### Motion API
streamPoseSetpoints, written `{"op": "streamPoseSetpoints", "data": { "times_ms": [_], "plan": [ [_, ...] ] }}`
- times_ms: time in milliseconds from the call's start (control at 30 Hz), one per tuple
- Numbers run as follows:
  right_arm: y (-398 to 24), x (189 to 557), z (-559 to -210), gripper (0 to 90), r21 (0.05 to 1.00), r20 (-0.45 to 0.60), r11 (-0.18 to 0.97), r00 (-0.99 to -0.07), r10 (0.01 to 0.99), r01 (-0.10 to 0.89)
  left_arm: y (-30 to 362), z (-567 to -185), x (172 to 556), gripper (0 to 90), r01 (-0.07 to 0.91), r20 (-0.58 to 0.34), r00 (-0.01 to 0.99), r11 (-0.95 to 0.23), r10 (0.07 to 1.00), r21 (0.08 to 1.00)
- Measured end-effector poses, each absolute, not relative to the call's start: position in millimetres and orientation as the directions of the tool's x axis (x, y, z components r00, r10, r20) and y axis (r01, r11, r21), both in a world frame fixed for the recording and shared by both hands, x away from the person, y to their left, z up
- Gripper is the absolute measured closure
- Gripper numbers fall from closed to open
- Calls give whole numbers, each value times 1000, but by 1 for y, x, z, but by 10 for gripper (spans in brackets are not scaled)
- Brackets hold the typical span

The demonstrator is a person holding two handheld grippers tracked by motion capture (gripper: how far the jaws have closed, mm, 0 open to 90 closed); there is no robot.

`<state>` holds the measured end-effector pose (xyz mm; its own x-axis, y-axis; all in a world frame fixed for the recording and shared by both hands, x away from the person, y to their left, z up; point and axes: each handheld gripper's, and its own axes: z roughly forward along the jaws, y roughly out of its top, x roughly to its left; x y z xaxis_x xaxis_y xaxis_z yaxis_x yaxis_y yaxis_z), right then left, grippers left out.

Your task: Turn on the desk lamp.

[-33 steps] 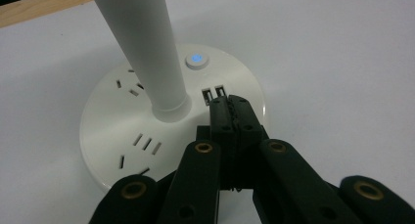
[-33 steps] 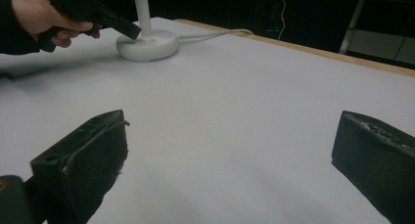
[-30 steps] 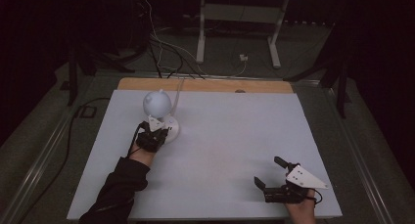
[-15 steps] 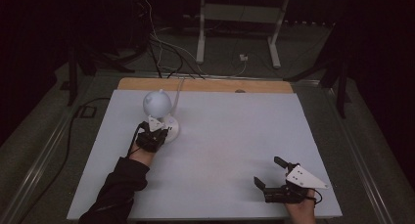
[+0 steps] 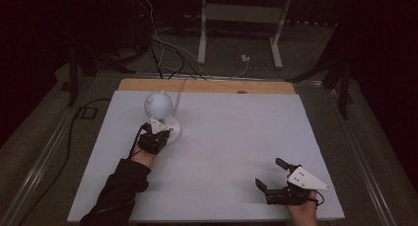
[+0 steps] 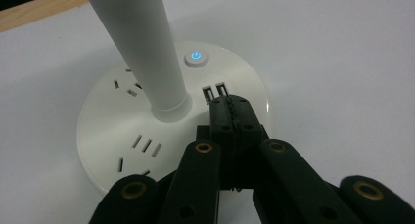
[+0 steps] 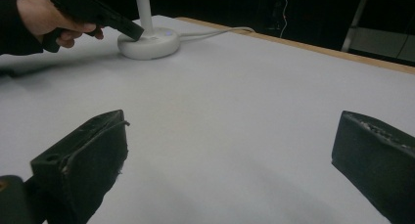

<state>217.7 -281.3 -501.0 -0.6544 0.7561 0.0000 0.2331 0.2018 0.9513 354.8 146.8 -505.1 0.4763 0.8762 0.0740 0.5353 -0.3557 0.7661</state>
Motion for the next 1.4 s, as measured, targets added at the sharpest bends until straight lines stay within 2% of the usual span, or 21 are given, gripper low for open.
{"op": "streamPoseSetpoints", "data": {
  "times_ms": [467, 733, 833, 867, 967, 1100, 1200, 1233, 1267, 1367, 1400],
  "plan": [
    [-282, 218, -501, 0, 951, 6, 199, -654, 756, 239, 148, -505, 356, 900, 532, 78, 487, -367, 870, 763],
    [-282, 218, -501, 0, 950, 7, 200, -656, 755, 239, 151, -505, 356, 900, 542, 42, 479, -333, 877, 772],
    [-282, 218, -501, 0, 951, 7, 198, -655, 756, 238, 149, -501, 353, 900, 536, 55, 468, -333, 882, 776],
    [-282, 218, -501, 0, 951, 7, 198, -654, 756, 238, 149, -501, 353, 874, 536, 55, 468, -333, 882, 776],
    [-282, 218, -501, 0, 951, 7, 197, -654, 757, 238, 147, -495, 350, 872, 528, 60, 468, -334, 882, 781],
    [-282, 217, -501, 0, 951, 4, 199, -655, 756, 235, 145, -491, 346, 787, 530, 57, 469, -332, 881, 780],
    [-282, 217, -501, 0, 951, 6, 198, -654, 756, 237, 144, -487, 343, 775, 541, 38, 466, -319, 884, 778],
    [-282, 217, -501, 0, 951, 6, 198, -654, 756, 237, 144, -487, 343, 714, 541, 38, 466, -319, 884, 778],
    [-282, 217, -501, 0, 951, 7, 197, -654, 757, 238, 144, -487, 342, 714, 542, 41, 460, -318, 887, 778],
    [-282, 217, -500, 0, 951, 6, 197, -653, 757, 238, 142, -484, 339, 626, 541, 36, 463, -315, 886, 780],
    [-282, 217, -501, 0, 951, 6, 199, -655, 756, 237, 142, -483, 338, 564, 543, 29, 464, -310, 885, 780]
  ]
}}
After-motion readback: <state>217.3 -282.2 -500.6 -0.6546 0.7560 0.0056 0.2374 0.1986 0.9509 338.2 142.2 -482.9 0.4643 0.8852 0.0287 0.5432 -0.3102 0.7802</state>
